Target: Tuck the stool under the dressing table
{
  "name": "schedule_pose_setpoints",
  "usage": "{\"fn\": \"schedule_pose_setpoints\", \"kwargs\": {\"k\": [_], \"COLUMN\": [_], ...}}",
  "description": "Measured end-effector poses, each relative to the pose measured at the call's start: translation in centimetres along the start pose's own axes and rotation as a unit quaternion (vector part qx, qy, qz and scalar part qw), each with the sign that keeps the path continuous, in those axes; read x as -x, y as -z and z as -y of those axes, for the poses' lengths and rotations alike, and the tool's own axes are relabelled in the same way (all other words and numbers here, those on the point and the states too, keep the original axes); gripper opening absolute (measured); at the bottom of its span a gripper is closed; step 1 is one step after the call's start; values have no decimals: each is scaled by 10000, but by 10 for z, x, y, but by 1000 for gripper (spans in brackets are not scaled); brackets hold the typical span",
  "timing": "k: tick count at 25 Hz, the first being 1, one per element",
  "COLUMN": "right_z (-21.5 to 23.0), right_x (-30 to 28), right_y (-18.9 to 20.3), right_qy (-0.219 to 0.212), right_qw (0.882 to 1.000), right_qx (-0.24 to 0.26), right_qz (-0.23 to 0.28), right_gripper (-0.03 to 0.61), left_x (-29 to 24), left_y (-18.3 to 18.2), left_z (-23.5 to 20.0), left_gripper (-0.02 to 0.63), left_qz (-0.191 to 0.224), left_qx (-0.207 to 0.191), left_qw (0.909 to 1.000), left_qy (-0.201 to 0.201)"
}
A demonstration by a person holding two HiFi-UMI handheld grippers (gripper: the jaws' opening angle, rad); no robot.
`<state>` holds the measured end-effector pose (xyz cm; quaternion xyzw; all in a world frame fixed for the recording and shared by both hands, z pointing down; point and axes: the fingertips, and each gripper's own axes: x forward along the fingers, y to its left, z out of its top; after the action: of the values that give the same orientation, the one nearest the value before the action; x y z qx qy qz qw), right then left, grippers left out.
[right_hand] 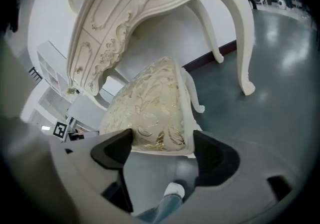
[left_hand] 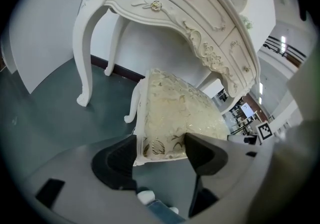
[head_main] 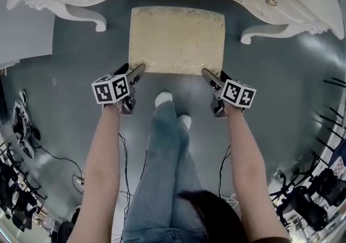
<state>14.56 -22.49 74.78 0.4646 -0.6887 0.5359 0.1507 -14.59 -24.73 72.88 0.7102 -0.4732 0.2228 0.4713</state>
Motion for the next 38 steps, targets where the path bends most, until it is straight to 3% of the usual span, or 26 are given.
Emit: {"fn": "schedule_pose_setpoints", "kwargs": {"k": [2, 4, 9, 13, 15, 18, 20, 30, 38], "right_z": [0, -1, -7, -10, -6, 4, 5, 5, -3], "right_x": [-6, -12, -25, -27, -29, -32, -34, -53, -81], "right_y": [-14, -29, -52, -44, -35, -36, -38, -76, -123], "right_qy": [-14, -33, -244, -250, 60, 760, 982, 1099, 1178], "right_qw": [9999, 9995, 9985, 9922, 9795, 9621, 9600, 9528, 9425], "right_qx": [29, 32, 94, 1218, 2006, 2614, 2623, 2802, 3010], "right_qz": [139, 307, 473, 110, -164, -173, -17, 396, 845], "right_gripper": [370, 370, 370, 399, 399, 397, 394, 396, 396], "left_x": [-4, -10, -19, -19, -21, -27, -30, -49, -69], "left_y": [-18, -34, -57, -56, -47, -38, -38, -74, -129], "left_z": [3, 9, 6, 12, 19, 21, 20, 15, 4], "left_gripper": [286, 234, 233, 244, 329, 331, 331, 333, 331], "left_qz": [89, 110, 316, 404, 221, 46, 131, 786, 1274], "left_qx": [-443, -874, -882, -1114, -1743, -2511, -2599, -2676, -2972], "left_qw": [9989, 9959, 9955, 9929, 9844, 9677, 9651, 9593, 9431], "left_qy": [-134, -208, -156, 98, 98, -232, -310, -450, -778]}}
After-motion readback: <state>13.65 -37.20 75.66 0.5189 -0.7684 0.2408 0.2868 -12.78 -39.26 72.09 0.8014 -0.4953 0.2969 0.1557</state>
